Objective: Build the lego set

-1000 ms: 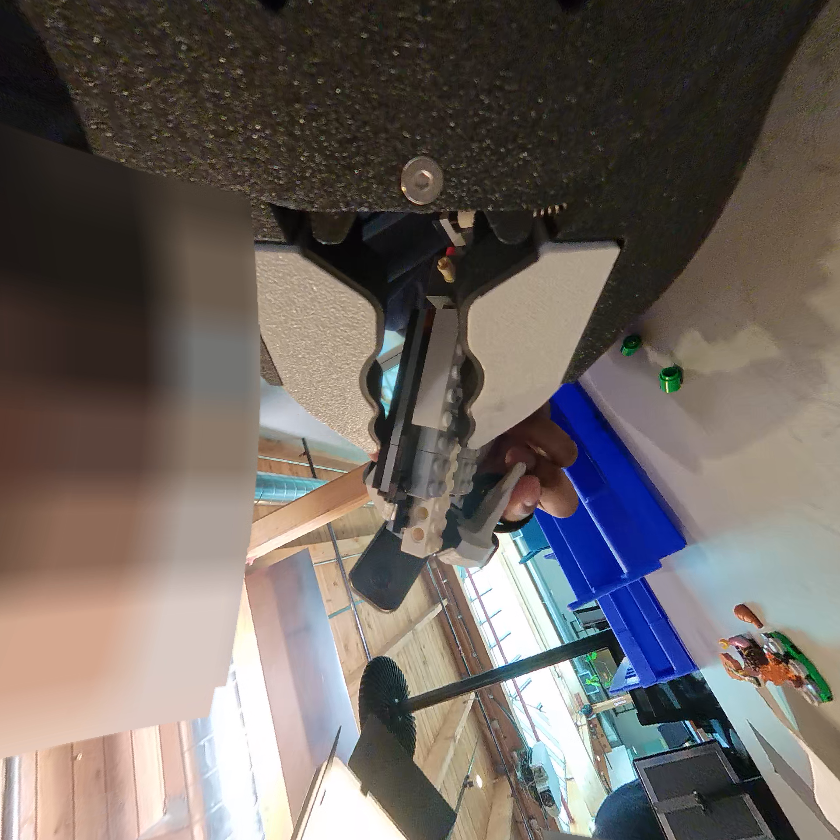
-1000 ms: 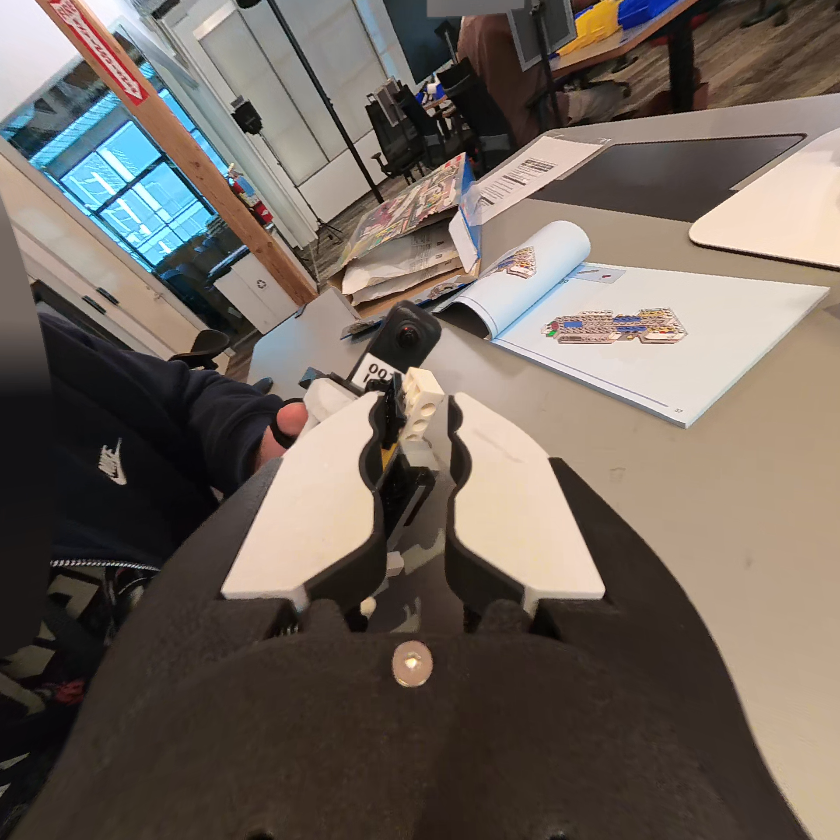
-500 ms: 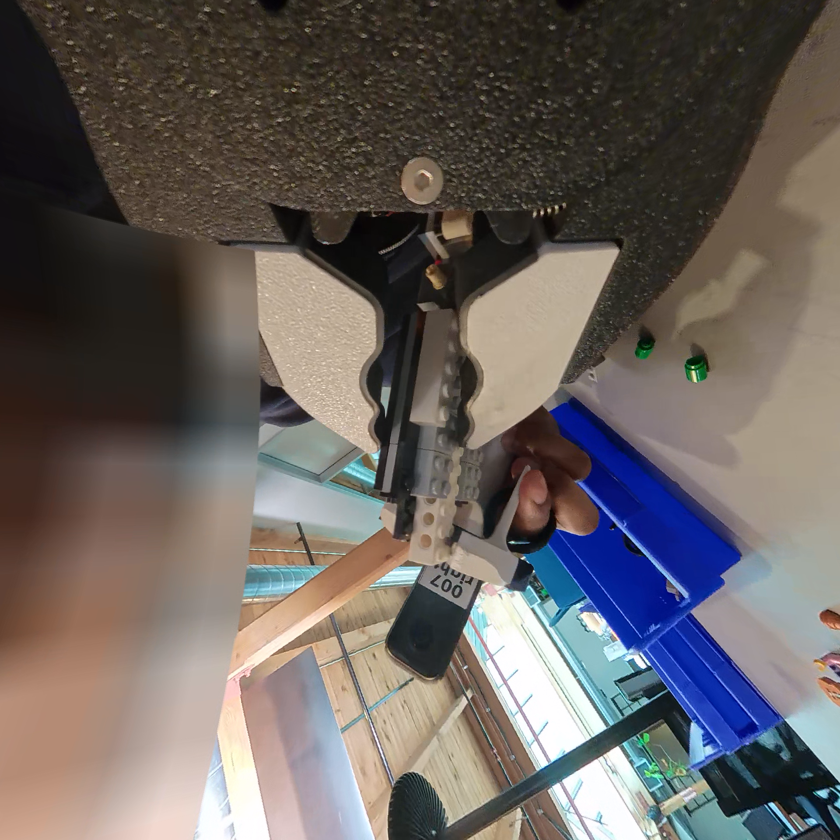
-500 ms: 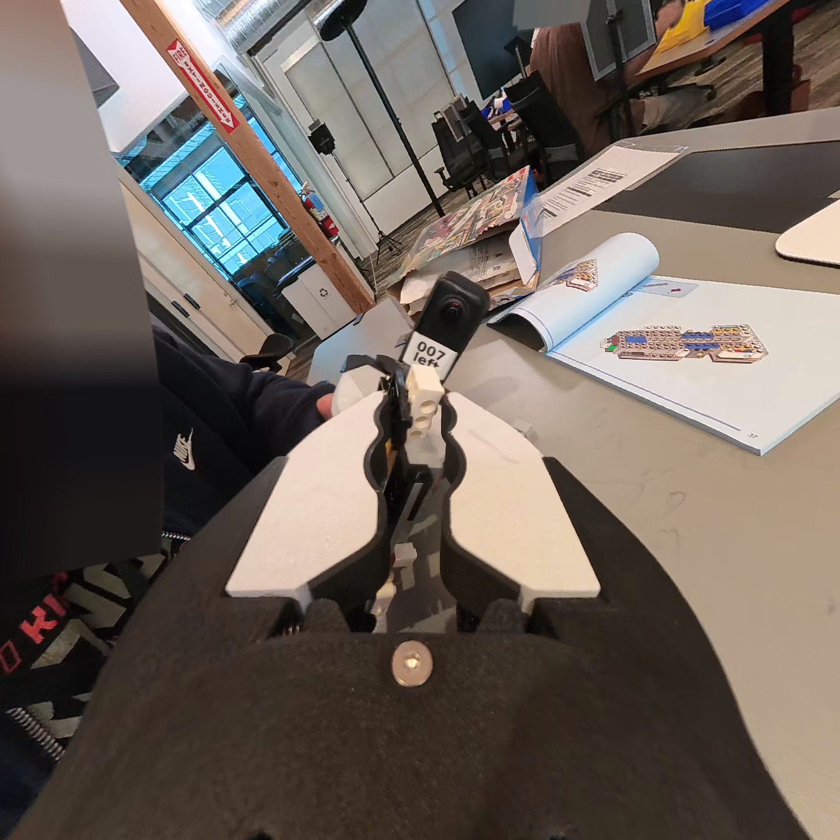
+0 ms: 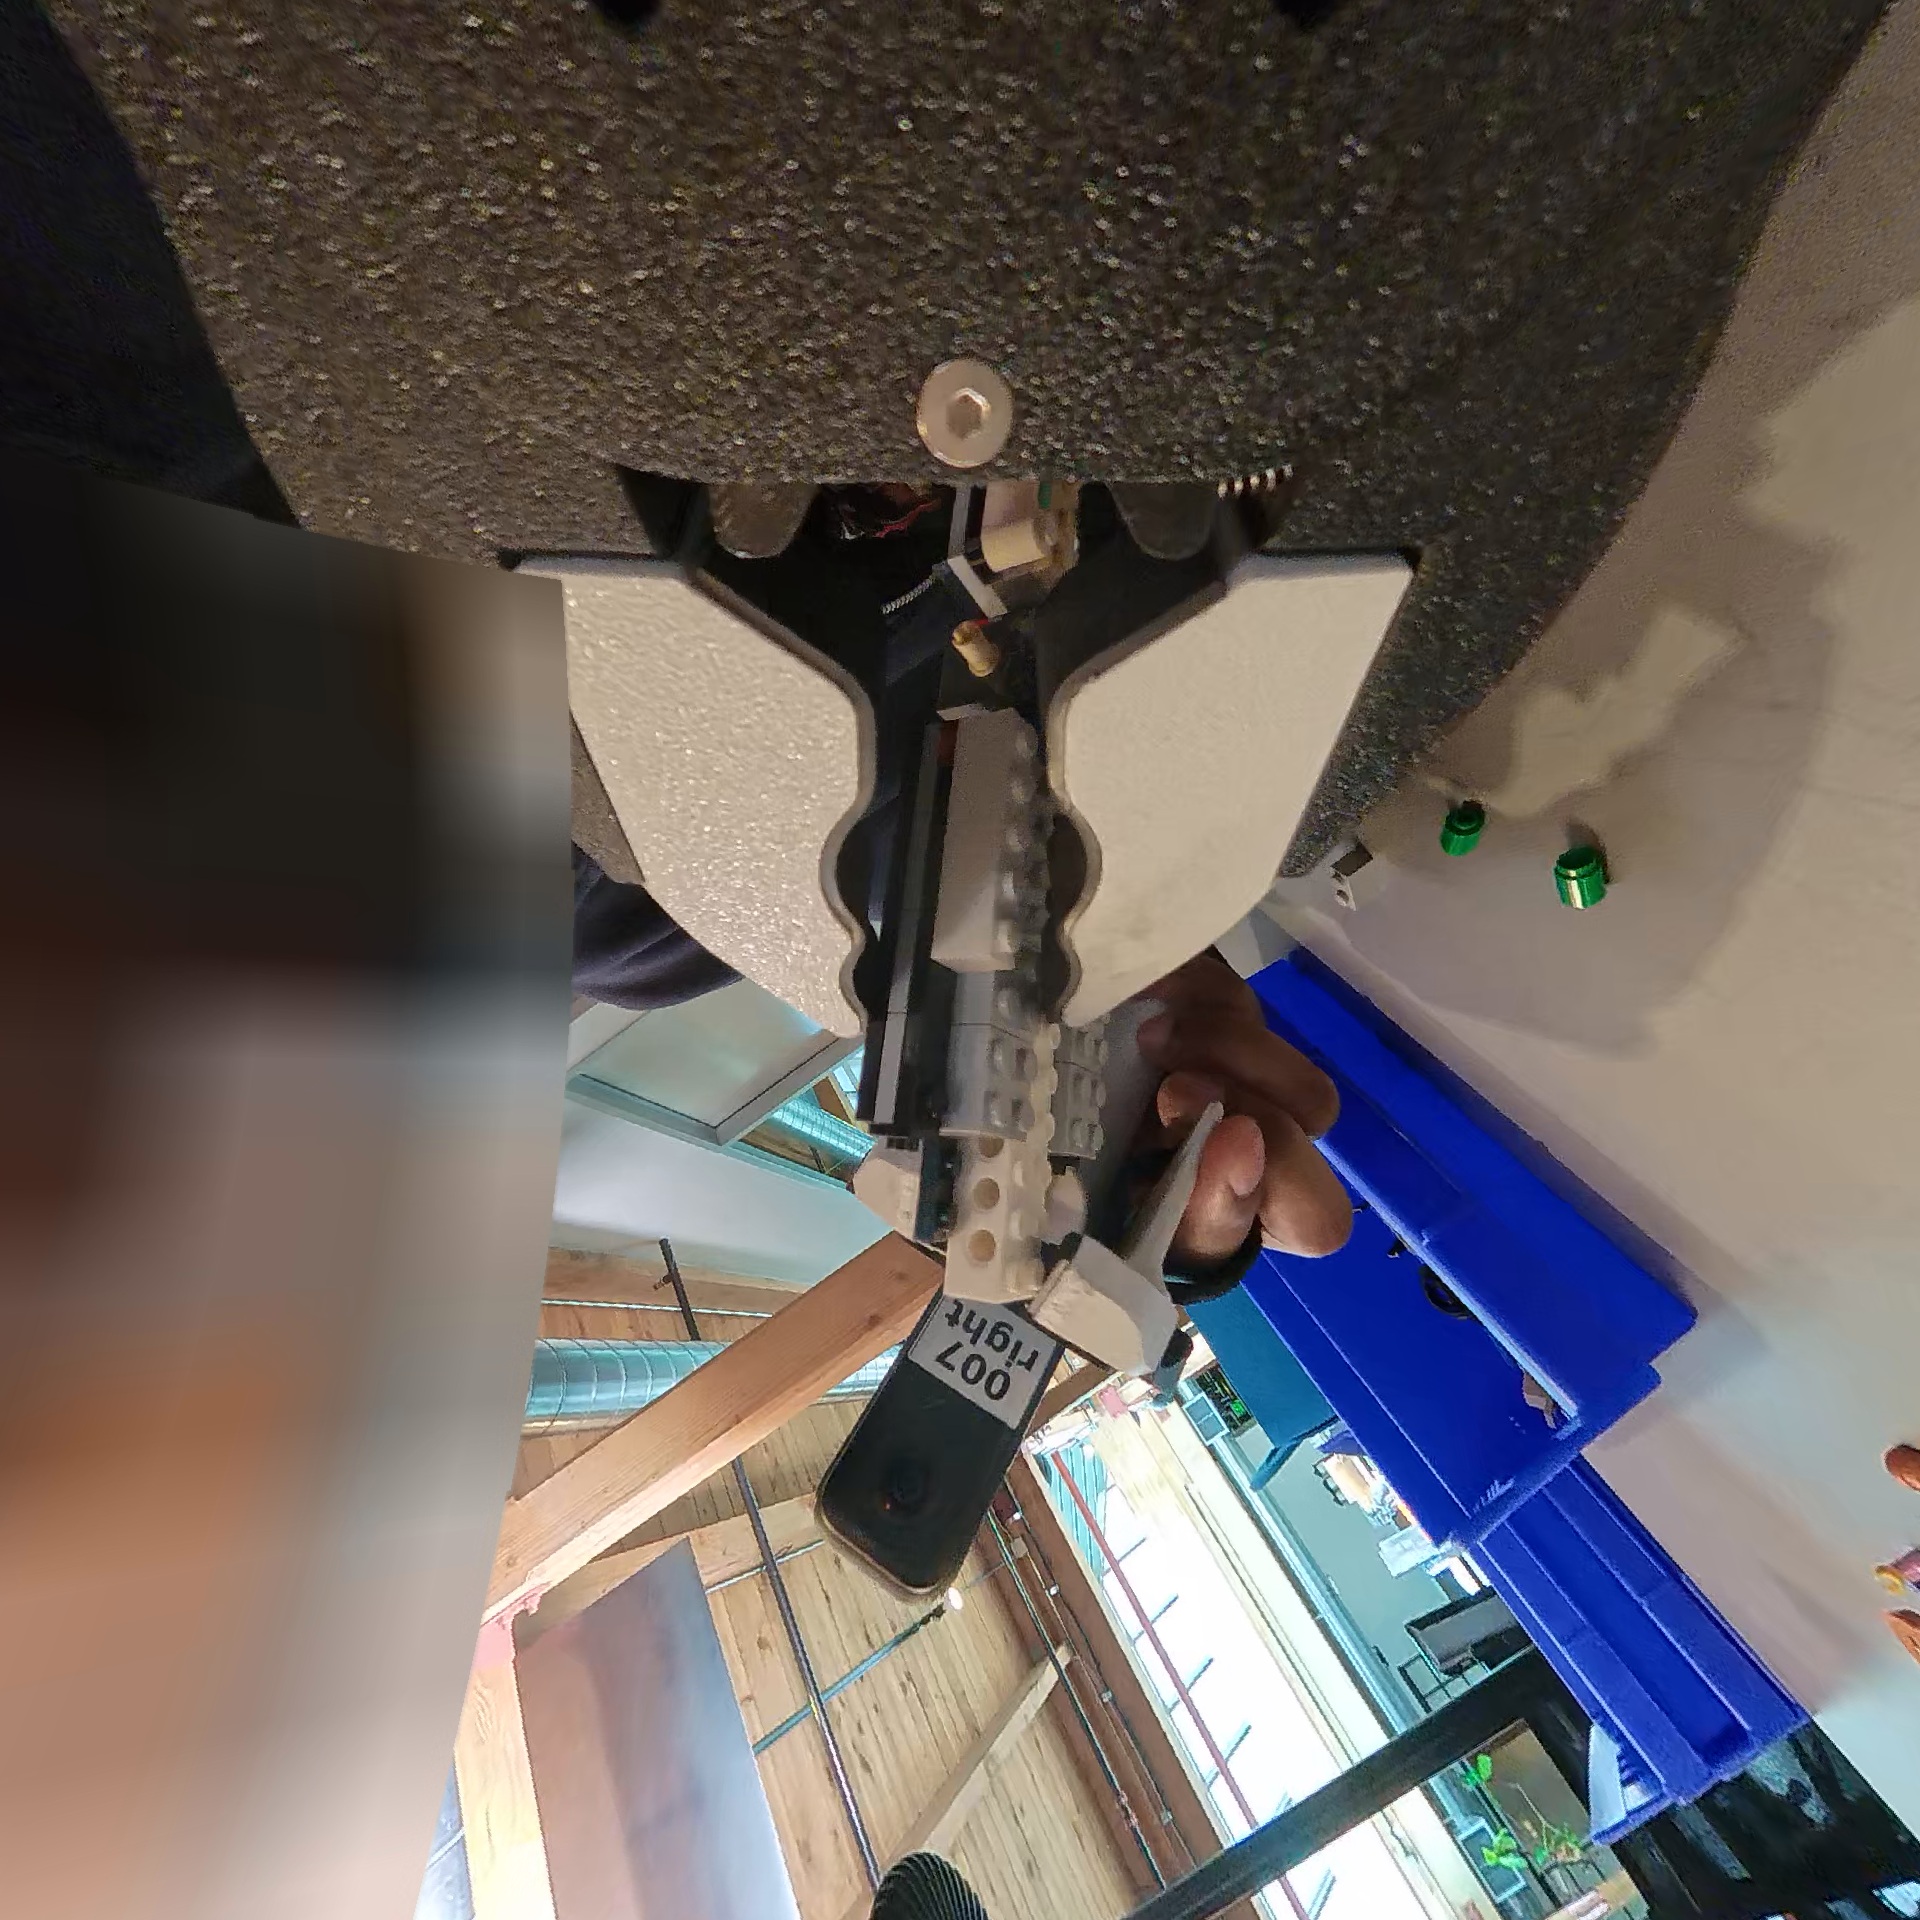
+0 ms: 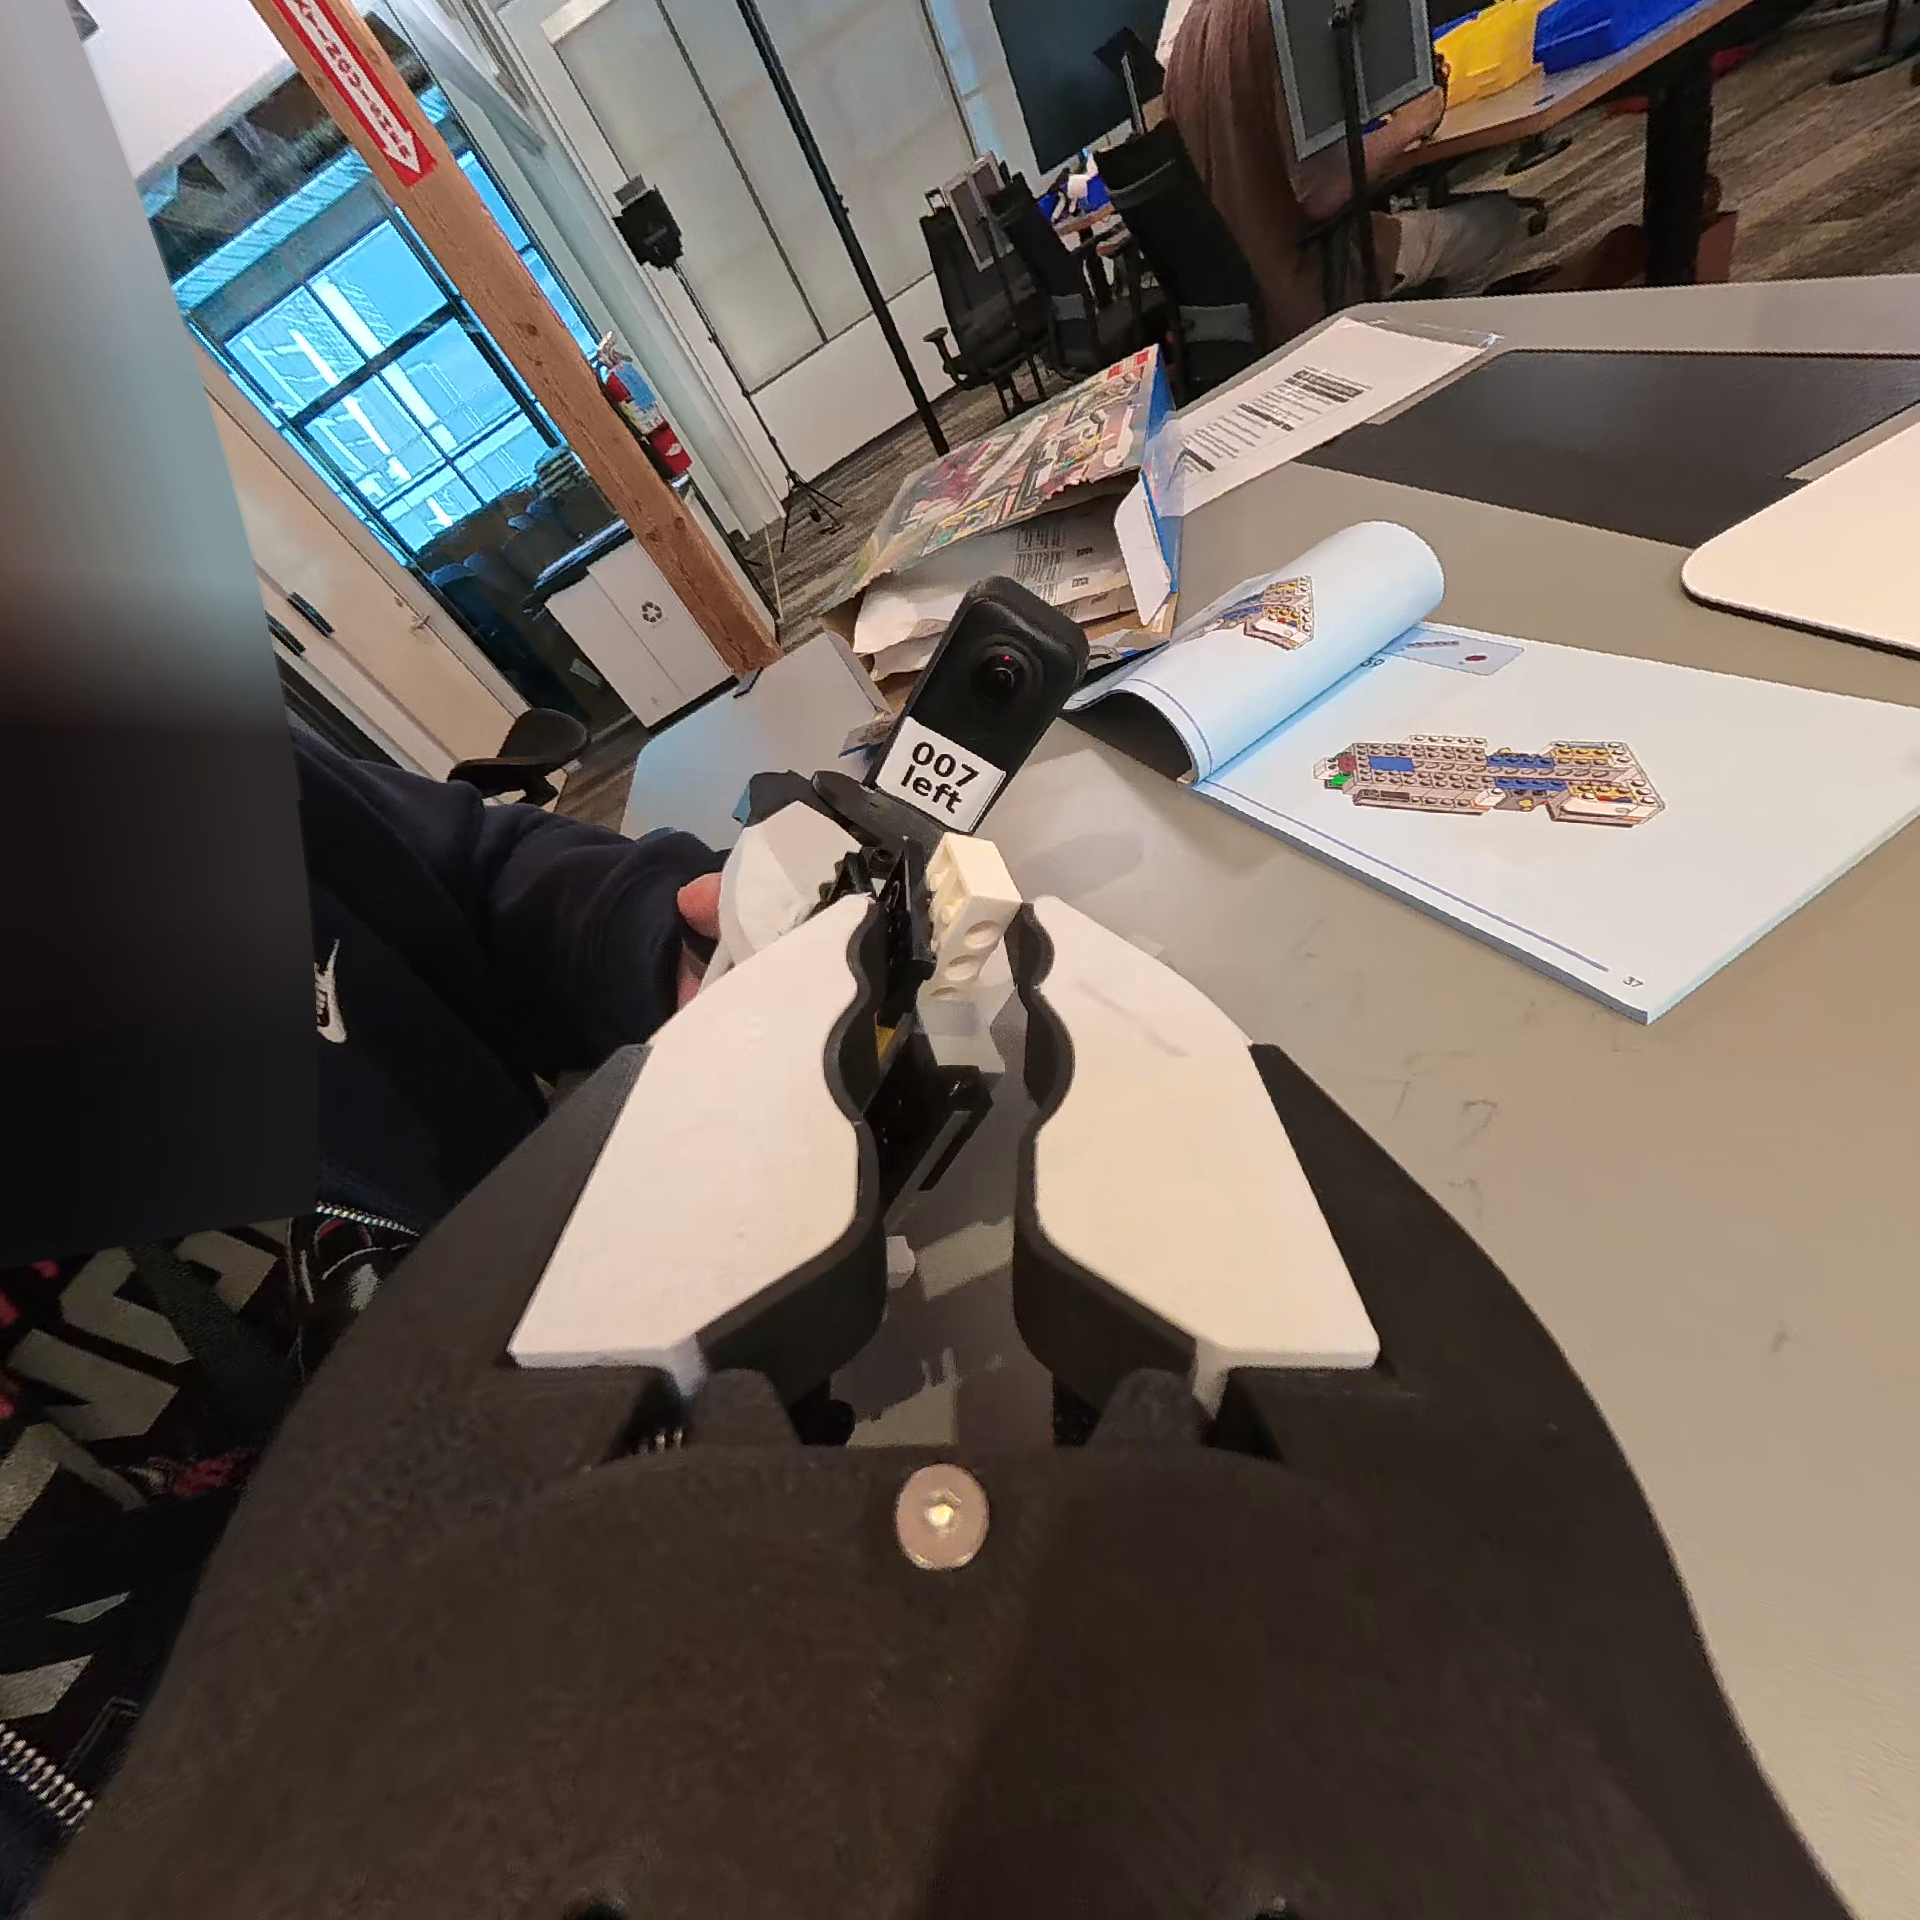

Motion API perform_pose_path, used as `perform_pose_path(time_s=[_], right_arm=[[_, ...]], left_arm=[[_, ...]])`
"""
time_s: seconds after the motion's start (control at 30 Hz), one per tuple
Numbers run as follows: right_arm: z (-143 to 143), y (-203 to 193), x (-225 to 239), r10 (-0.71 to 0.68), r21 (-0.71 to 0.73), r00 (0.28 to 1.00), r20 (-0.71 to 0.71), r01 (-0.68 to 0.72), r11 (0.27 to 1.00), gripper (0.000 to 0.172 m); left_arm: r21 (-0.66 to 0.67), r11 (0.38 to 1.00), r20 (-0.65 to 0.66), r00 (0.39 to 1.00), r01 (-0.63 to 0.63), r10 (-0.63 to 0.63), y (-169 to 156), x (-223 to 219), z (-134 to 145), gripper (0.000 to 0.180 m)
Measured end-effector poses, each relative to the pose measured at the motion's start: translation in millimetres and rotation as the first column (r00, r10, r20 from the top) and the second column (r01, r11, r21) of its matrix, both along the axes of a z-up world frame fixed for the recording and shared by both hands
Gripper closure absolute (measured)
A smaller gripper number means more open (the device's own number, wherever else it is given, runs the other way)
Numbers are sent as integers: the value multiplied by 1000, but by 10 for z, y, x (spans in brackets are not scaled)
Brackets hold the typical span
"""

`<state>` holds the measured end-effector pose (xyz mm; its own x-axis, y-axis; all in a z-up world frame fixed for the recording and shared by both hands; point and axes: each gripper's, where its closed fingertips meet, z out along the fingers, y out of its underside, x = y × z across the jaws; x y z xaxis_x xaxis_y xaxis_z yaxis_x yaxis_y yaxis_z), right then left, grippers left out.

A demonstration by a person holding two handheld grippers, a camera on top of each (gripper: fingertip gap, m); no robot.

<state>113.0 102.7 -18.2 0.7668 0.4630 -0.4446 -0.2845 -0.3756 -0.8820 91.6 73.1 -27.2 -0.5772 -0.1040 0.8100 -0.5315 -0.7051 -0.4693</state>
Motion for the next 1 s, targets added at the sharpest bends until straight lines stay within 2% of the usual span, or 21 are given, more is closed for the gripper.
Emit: perform_pose_path(time_s=[0.37, 0.67, 0.87, 1.0], right_arm=[[-10, -26, -19, 14, 18, 1000, -3, -14, 1000, 149], [7, -39, -28, -35, 62, 992, 121, 28, 998, 150], [-23, -52, -105, -38, 77, 972, 233, 21, 997, 151], [-22, -60, -111, -34, 72, 970, 242, 17, 997, 150]], left_arm=[[31, 999, 16, 1000, 9, -9, -1, -14, -28, 150], [186, 981, 36, 998, -52, 46, 31, 5, -56, 149], [341, 937, 21, 998, -70, 67, -20, 31, -206, 153], [392, 915, 49, 996, -93, 80, -36, 33, -217, 154]])
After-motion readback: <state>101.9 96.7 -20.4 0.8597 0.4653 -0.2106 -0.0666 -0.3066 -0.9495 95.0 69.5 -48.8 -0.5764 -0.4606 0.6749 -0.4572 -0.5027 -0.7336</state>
